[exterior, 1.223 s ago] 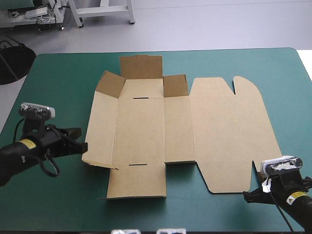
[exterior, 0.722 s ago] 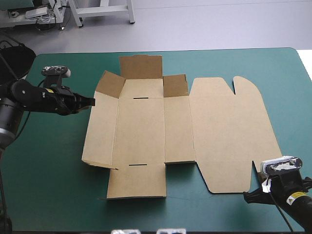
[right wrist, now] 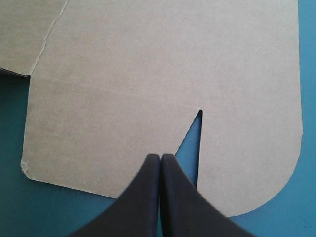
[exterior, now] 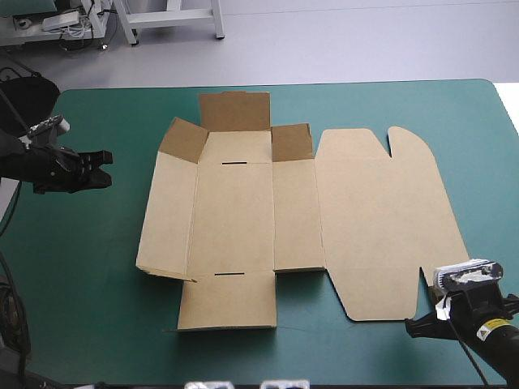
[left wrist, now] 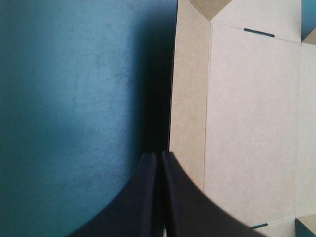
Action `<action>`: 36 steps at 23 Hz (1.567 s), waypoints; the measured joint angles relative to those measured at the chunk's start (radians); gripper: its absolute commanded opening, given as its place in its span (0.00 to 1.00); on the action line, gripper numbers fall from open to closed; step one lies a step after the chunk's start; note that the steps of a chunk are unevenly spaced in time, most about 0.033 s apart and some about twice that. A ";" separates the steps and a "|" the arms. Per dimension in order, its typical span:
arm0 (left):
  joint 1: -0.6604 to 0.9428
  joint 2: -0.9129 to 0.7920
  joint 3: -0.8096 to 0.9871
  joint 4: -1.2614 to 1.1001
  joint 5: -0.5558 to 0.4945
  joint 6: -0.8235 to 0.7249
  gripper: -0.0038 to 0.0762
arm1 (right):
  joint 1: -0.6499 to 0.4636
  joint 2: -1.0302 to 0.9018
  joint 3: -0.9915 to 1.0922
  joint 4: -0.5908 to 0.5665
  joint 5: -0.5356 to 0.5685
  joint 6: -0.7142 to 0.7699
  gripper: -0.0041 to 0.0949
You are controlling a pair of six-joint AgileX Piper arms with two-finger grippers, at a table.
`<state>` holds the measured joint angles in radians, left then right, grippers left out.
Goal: Fold the box
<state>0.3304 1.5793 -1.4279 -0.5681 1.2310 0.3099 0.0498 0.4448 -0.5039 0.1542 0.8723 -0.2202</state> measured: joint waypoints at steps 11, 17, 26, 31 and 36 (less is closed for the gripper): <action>0.000 0.001 0.157 -0.037 -0.005 0.013 0.62 | 0.000 0.000 0.000 0.000 -0.003 0.000 0.02; -0.035 0.001 0.260 -0.125 -0.016 0.096 0.62 | 0.000 0.000 0.000 0.000 -0.039 0.000 0.02; -0.164 0.116 0.260 -0.059 -0.026 0.033 0.62 | 0.000 0.000 0.000 0.000 -0.032 0.000 0.02; -0.167 0.123 0.260 -0.056 -0.026 0.033 0.62 | 0.000 0.000 0.000 0.000 -0.030 0.000 0.02; -0.167 0.123 0.260 -0.041 -0.026 0.033 0.62 | 0.000 0.000 0.000 -0.002 -0.030 0.000 0.02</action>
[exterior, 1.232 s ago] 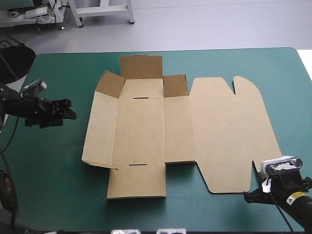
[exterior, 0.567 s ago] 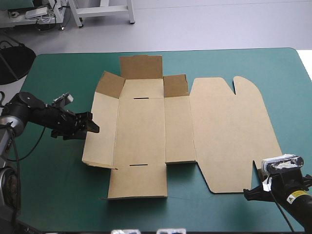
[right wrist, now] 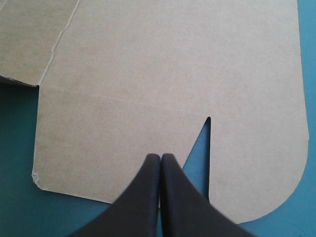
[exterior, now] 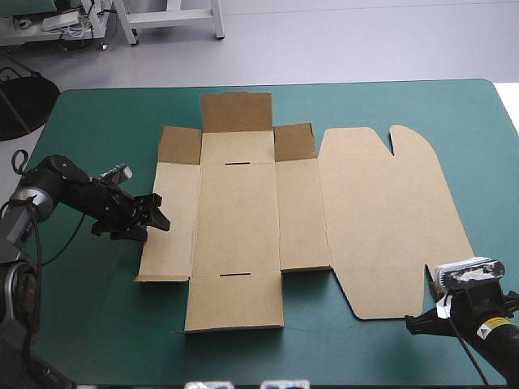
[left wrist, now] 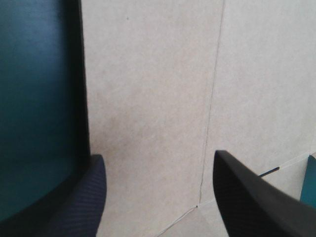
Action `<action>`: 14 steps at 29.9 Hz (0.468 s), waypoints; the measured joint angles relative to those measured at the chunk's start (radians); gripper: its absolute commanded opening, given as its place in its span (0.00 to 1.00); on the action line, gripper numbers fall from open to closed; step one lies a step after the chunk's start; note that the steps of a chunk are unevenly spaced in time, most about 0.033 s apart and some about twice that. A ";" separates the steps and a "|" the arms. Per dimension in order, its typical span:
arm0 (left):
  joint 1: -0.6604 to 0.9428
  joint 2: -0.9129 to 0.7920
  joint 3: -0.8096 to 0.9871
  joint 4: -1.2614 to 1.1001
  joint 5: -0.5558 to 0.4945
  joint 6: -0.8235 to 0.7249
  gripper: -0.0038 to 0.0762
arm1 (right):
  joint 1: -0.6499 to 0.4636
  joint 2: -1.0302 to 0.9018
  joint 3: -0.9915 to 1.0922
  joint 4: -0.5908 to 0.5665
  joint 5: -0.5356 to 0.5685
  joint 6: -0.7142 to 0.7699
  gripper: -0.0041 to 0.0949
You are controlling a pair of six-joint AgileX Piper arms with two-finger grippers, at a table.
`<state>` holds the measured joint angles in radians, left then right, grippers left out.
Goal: Fold the box
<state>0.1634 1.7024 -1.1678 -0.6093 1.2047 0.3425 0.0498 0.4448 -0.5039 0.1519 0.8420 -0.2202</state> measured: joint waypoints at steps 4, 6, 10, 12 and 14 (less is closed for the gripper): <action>0.000 0.000 -0.027 0.026 0.001 -0.003 0.62 | 0.000 0.000 0.000 -0.004 0.000 0.000 0.02; 0.000 0.000 -0.061 0.046 0.001 -0.022 0.62 | 0.000 0.000 0.000 -0.005 0.000 0.000 0.02; 0.000 0.000 -0.100 0.057 0.001 -0.049 0.62 | 0.000 0.000 0.000 -0.005 0.002 0.000 0.02; 0.000 0.000 -0.102 0.060 0.003 -0.053 0.62 | 0.000 0.000 0.000 -0.005 0.004 0.000 0.02; 0.000 0.000 -0.102 0.062 0.004 -0.056 0.62 | 0.000 0.000 0.000 -0.006 0.005 0.000 0.02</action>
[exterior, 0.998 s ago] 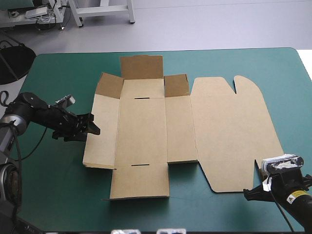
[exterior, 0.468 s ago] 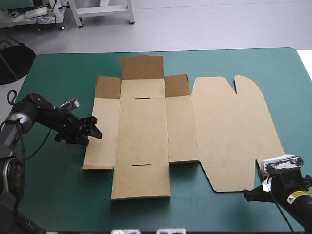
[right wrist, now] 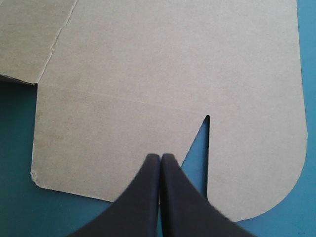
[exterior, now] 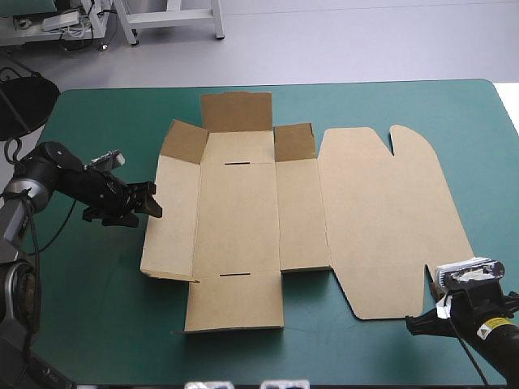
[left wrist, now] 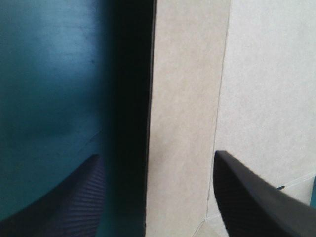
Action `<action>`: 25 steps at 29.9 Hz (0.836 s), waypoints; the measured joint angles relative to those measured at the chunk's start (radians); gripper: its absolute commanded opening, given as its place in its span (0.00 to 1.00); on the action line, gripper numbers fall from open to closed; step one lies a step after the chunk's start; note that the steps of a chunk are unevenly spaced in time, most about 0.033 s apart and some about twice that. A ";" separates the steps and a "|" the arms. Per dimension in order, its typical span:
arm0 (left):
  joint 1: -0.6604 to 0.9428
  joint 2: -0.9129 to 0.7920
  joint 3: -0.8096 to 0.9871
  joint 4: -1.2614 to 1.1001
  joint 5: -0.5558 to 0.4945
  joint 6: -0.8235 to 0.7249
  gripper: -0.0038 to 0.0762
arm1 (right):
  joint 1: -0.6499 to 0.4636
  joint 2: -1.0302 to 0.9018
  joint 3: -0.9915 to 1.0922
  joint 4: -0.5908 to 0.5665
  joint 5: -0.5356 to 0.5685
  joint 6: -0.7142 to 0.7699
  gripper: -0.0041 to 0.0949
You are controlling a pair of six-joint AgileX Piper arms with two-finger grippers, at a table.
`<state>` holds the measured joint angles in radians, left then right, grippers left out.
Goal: Fold the box
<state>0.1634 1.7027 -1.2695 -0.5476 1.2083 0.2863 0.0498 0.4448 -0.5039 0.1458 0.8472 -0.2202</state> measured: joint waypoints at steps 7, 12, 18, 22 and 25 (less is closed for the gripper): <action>-0.021 0.000 0.000 0.002 0.001 -0.024 0.62 | 0.000 0.000 0.000 -0.002 0.003 0.000 0.02; -0.078 0.000 0.000 0.002 0.001 -0.031 0.62 | 0.000 0.000 0.000 -0.002 0.006 0.000 0.02; -0.100 0.000 0.000 0.066 0.002 -0.071 0.62 | 0.000 0.000 0.000 -0.002 0.009 0.000 0.02; -0.100 0.000 0.023 0.041 -0.001 -0.077 0.62 | 0.000 0.000 0.000 -0.002 0.014 0.000 0.02; -0.100 0.000 0.082 0.003 -0.001 -0.064 0.62 | 0.000 0.000 0.000 -0.002 0.015 0.000 0.02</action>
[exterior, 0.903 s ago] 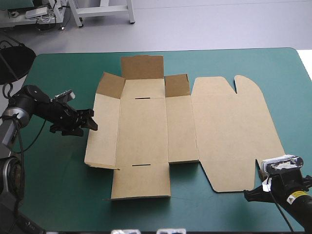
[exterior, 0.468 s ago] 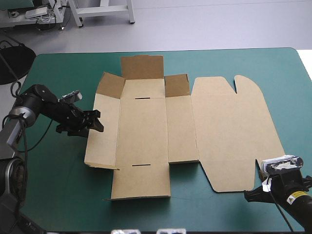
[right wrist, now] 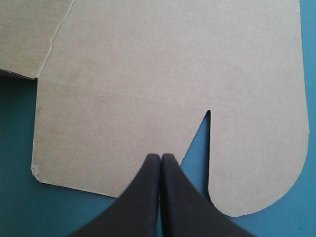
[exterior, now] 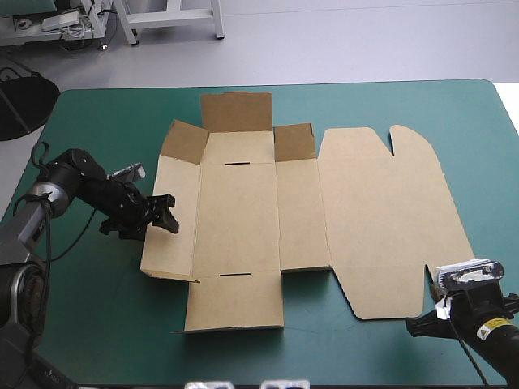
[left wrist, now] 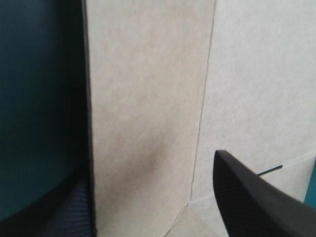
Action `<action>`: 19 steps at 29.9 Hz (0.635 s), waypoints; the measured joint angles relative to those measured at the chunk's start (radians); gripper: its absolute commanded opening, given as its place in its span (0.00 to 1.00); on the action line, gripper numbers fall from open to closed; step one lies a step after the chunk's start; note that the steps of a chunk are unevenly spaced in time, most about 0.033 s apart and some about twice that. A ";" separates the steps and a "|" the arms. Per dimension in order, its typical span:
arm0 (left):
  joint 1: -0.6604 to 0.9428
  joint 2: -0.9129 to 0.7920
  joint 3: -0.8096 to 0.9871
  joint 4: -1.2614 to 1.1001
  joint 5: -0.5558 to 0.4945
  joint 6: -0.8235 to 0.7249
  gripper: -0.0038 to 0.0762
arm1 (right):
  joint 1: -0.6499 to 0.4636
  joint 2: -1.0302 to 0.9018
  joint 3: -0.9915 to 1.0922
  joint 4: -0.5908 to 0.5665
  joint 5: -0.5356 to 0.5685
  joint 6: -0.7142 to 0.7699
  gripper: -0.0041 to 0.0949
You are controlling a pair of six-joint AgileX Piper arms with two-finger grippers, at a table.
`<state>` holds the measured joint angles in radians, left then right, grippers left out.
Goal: Fold the box
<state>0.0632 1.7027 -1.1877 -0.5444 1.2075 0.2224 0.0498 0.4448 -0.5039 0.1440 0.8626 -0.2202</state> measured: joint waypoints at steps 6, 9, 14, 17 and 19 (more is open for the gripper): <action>-0.002 0.000 0.096 -0.183 -0.037 0.112 0.47 | 0.000 0.000 0.000 0.000 0.001 0.000 0.02; -0.020 0.000 0.100 -0.226 -0.082 0.136 0.38 | 0.000 0.000 0.000 0.000 0.001 0.000 0.02; -0.051 0.000 0.100 -0.219 -0.127 0.159 0.22 | 0.000 0.000 0.000 0.000 0.005 0.000 0.02; -0.053 0.001 0.100 -0.219 -0.142 0.163 0.06 | 0.000 0.000 0.000 0.000 0.005 0.000 0.02; -0.053 0.008 0.100 -0.219 -0.146 0.164 0.04 | 0.000 0.000 0.000 0.000 0.006 0.000 0.02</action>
<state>0.0103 1.7103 -1.0875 -0.7630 1.0620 0.3864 0.0498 0.4448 -0.5039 0.1440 0.8687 -0.2202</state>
